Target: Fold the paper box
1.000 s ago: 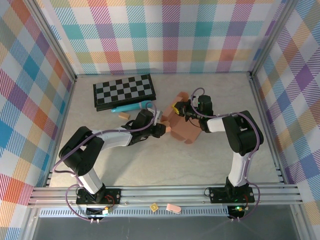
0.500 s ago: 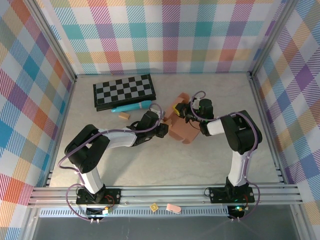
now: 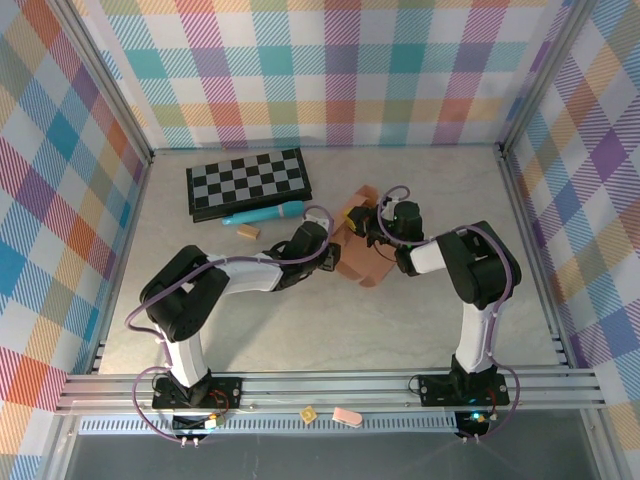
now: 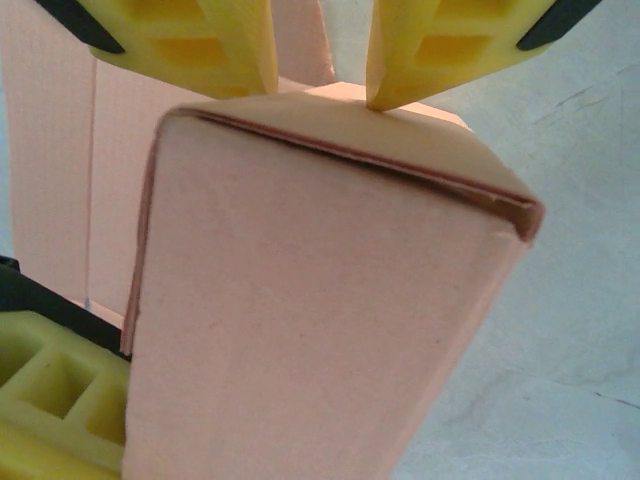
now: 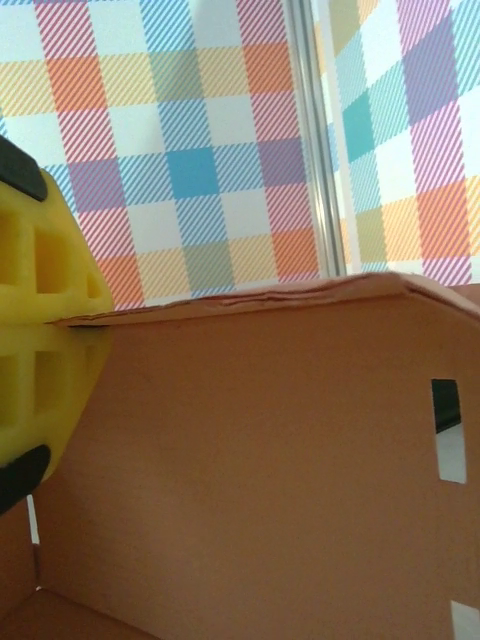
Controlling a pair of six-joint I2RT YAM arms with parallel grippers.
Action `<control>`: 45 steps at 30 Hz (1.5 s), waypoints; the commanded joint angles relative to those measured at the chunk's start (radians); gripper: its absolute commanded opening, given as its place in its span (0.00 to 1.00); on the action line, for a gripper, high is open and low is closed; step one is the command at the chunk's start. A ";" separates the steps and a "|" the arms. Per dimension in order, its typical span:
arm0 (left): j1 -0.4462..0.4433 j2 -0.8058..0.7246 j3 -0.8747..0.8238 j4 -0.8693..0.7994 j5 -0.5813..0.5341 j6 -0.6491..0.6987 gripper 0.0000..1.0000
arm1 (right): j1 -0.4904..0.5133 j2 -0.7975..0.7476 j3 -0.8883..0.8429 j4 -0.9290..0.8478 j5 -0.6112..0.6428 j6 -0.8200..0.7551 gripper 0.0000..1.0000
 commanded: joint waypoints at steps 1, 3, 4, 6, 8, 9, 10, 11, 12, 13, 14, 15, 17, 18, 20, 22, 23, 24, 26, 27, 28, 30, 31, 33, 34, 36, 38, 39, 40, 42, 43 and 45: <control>-0.010 0.021 0.046 0.042 -0.103 -0.033 0.30 | 0.028 0.004 -0.030 0.007 0.020 0.037 0.00; -0.012 0.029 0.047 0.040 -0.137 -0.051 0.30 | 0.031 0.002 -0.030 -0.002 0.030 0.040 0.00; -0.014 0.031 0.046 0.037 -0.158 -0.060 0.30 | 0.033 0.002 -0.032 -0.005 0.041 0.045 0.00; -0.014 0.035 0.040 0.046 -0.189 -0.074 0.30 | 0.036 -0.002 -0.039 -0.003 0.057 0.057 0.00; -0.015 0.042 0.037 0.057 -0.199 -0.087 0.31 | 0.039 -0.003 -0.043 -0.001 0.070 0.068 0.00; -0.015 0.047 0.039 0.062 -0.204 -0.093 0.32 | 0.041 -0.005 -0.043 -0.005 0.077 0.072 0.00; -0.015 0.051 0.036 0.067 -0.210 -0.101 0.32 | 0.044 -0.009 -0.044 -0.010 0.085 0.077 0.00; -0.016 0.053 0.035 0.077 -0.217 -0.109 0.33 | 0.047 -0.012 -0.045 -0.014 0.096 0.083 0.00; -0.016 0.057 0.032 0.090 -0.220 -0.116 0.33 | 0.051 -0.013 -0.045 -0.014 0.105 0.091 0.00; -0.017 0.062 0.030 0.101 -0.226 -0.123 0.33 | 0.055 -0.014 -0.045 -0.014 0.113 0.099 0.00; -0.016 0.067 0.031 0.107 -0.227 -0.127 0.33 | 0.059 -0.016 -0.043 -0.019 0.121 0.106 0.00; -0.016 0.075 0.033 0.112 -0.232 -0.128 0.33 | 0.064 -0.022 -0.043 -0.031 0.132 0.110 0.00; -0.018 0.086 0.040 0.113 -0.249 -0.131 0.33 | 0.073 -0.036 -0.045 -0.064 0.155 0.115 0.00; -0.018 0.092 0.046 0.111 -0.258 -0.132 0.32 | 0.077 -0.042 -0.044 -0.079 0.164 0.115 0.00; -0.020 0.102 0.056 0.106 -0.287 -0.138 0.32 | 0.084 -0.046 -0.042 -0.089 0.175 0.118 0.00; -0.020 0.117 0.069 0.101 -0.300 -0.138 0.31 | 0.091 -0.045 -0.041 -0.089 0.189 0.127 0.00; -0.021 0.124 0.079 0.091 -0.305 -0.141 0.31 | 0.094 -0.042 -0.040 -0.087 0.193 0.132 0.00; -0.022 0.134 0.094 0.078 -0.313 -0.141 0.31 | 0.096 -0.040 -0.039 -0.087 0.199 0.135 0.00; -0.029 0.143 0.114 0.053 -0.354 -0.141 0.30 | 0.103 -0.041 -0.037 -0.098 0.209 0.141 0.00; -0.031 0.149 0.121 0.048 -0.372 -0.142 0.30 | 0.107 -0.044 -0.037 -0.105 0.215 0.143 0.00; -0.030 0.156 0.126 0.048 -0.382 -0.144 0.30 | 0.108 -0.047 -0.035 -0.118 0.220 0.146 0.00; -0.031 0.166 0.141 0.043 -0.394 -0.143 0.30 | 0.110 -0.056 -0.034 -0.136 0.228 0.151 0.00; -0.032 0.171 0.149 0.042 -0.402 -0.143 0.30 | 0.110 -0.059 -0.031 -0.143 0.233 0.157 0.00; -0.034 0.178 0.153 0.053 -0.413 -0.140 0.29 | 0.111 -0.069 -0.028 -0.163 0.242 0.164 0.00; -0.034 0.182 0.156 0.061 -0.416 -0.139 0.27 | 0.111 -0.074 -0.027 -0.174 0.248 0.170 0.00; -0.037 0.187 0.162 0.069 -0.431 -0.133 0.23 | 0.111 -0.083 -0.019 -0.195 0.254 0.179 0.00; -0.038 0.193 0.159 0.095 -0.443 -0.128 0.18 | 0.113 -0.094 -0.013 -0.227 0.263 0.190 0.00; -0.038 0.197 0.163 0.099 -0.445 -0.123 0.16 | 0.113 -0.100 -0.010 -0.240 0.269 0.196 0.00; -0.038 0.201 0.168 0.101 -0.447 -0.117 0.14 | 0.113 -0.106 -0.007 -0.251 0.274 0.201 0.00; -0.037 0.210 0.176 0.110 -0.444 -0.110 0.12 | 0.114 -0.112 -0.001 -0.269 0.278 0.211 0.00; -0.038 0.214 0.185 0.106 -0.442 -0.106 0.12 | 0.115 -0.114 0.003 -0.279 0.282 0.214 0.00; -0.037 0.221 0.197 0.098 -0.444 -0.106 0.10 | 0.119 -0.121 0.010 -0.303 0.288 0.215 0.00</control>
